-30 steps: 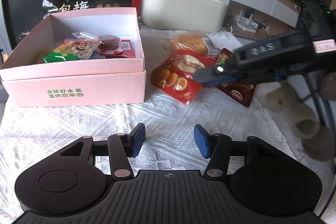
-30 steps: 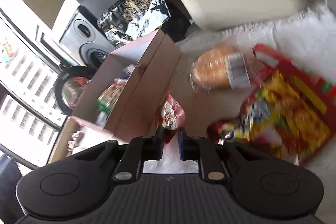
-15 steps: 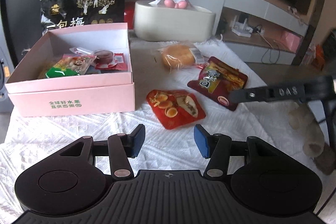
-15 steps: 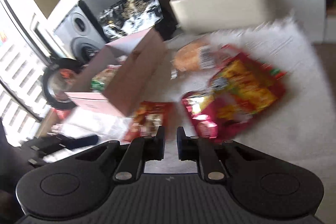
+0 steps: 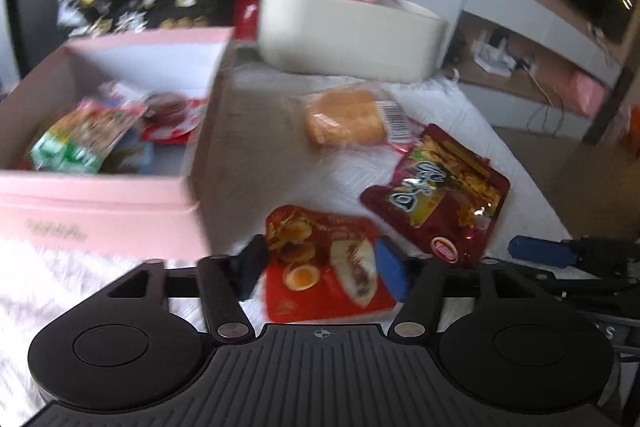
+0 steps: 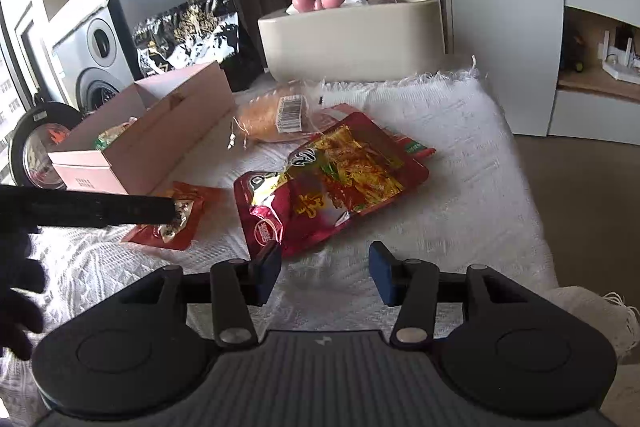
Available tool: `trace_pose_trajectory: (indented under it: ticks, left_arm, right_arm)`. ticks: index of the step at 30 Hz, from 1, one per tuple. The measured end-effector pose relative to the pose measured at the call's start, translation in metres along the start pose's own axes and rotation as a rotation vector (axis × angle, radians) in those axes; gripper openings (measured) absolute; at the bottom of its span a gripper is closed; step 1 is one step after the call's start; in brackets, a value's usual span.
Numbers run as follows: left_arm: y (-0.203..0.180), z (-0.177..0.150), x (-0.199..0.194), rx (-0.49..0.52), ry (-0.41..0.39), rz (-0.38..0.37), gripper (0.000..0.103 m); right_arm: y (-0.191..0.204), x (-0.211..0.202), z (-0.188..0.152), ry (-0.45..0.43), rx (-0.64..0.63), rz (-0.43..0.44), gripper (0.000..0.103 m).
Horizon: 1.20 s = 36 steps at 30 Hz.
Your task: Organize snacks
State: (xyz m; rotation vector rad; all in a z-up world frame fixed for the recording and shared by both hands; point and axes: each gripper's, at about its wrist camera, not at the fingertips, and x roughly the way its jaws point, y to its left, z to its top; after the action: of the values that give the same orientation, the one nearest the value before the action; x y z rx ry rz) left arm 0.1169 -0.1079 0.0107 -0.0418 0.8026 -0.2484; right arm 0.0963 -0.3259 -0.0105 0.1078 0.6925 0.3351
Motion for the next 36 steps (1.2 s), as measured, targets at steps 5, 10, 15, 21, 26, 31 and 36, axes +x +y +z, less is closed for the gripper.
trace_pose_trajectory:
  ticks: [5, 10, 15, 21, 26, 31, 36]
  left_arm:
    - [-0.019, -0.003, 0.016, 0.167, 0.047, 0.051, 0.076]
    - [-0.018, -0.003, 0.013, 0.182, 0.061, 0.057, 0.078]
    - [-0.008, -0.001, 0.016, 0.163, 0.039, -0.001, 0.079]
    - [-0.003, -0.005, 0.012, 0.186, 0.014, -0.049, 0.077]
    - [0.017, -0.006, -0.001, 0.108, -0.005, -0.129, 0.075]
    - [0.025, -0.012, -0.043, 0.130, -0.051, -0.183, 0.076]
    - [0.047, -0.026, -0.063, 0.100, -0.047, -0.136, 0.076]
  right_arm:
    - [0.003, 0.001, -0.001, 0.005, -0.010, 0.005, 0.058]
    - [0.002, 0.001, -0.002, 0.003, -0.006, 0.015, 0.060]
    - [0.004, 0.002, -0.001, 0.013, -0.021, 0.035, 0.068]
    - [0.005, 0.004, 0.001, 0.040, -0.045, 0.079, 0.082]
    - [0.004, 0.004, 0.004, 0.067, -0.029, 0.090, 0.084]
    - [0.026, 0.009, 0.015, 0.164, -0.182, 0.050, 0.086]
    - [0.051, 0.004, 0.055, 0.008, -0.234, 0.015, 0.085]
